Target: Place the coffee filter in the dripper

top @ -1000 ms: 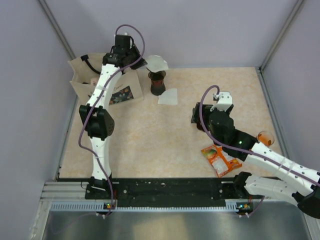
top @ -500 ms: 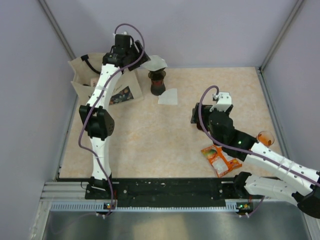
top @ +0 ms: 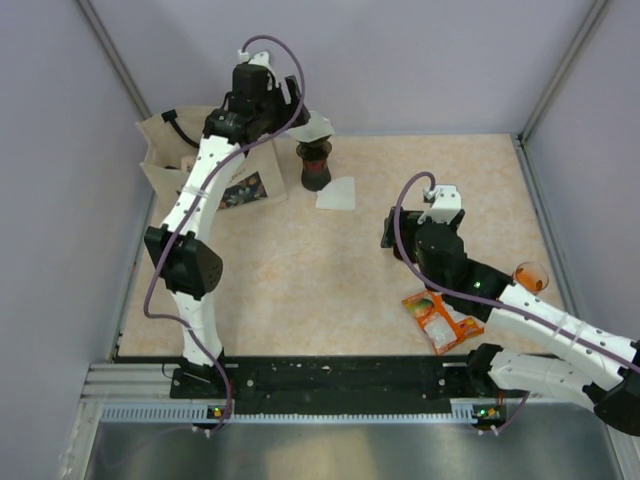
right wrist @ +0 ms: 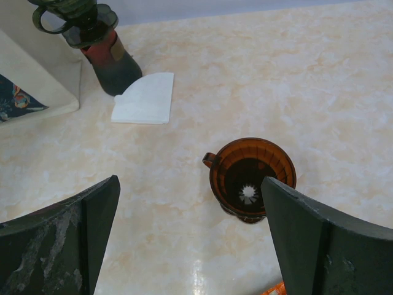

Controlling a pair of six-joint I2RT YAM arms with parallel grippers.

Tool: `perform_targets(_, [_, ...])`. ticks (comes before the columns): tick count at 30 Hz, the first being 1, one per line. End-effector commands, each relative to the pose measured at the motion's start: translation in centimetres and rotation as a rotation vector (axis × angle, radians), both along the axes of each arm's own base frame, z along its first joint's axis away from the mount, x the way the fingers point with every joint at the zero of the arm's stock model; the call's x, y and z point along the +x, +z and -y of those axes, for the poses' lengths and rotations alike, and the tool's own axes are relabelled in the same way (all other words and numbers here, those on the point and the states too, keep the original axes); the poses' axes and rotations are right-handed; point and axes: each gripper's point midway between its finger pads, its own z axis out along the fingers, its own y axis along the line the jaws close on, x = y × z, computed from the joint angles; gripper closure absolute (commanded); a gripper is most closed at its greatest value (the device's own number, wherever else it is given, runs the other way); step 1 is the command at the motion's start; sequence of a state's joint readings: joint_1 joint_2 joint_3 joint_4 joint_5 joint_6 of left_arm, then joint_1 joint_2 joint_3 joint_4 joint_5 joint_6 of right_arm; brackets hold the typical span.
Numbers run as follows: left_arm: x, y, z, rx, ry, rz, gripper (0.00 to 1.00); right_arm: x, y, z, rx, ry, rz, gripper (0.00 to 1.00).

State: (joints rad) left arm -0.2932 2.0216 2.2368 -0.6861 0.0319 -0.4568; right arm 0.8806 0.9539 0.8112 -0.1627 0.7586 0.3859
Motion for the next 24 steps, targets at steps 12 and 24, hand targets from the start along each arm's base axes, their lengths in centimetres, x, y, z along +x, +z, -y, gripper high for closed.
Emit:
perform_targets(12, [0.3,3.9,3.1,0.1,-0.138,0.215,0.47,-0.3,0.3,2.2,0.014,-0.073,0.037,0.02])
perform_targets(24, [3.0,1.2,3.9,0.117,-0.13,0.203,0.55,-0.5,0.0,3.0,0.001,-0.102,0.031,0.03])
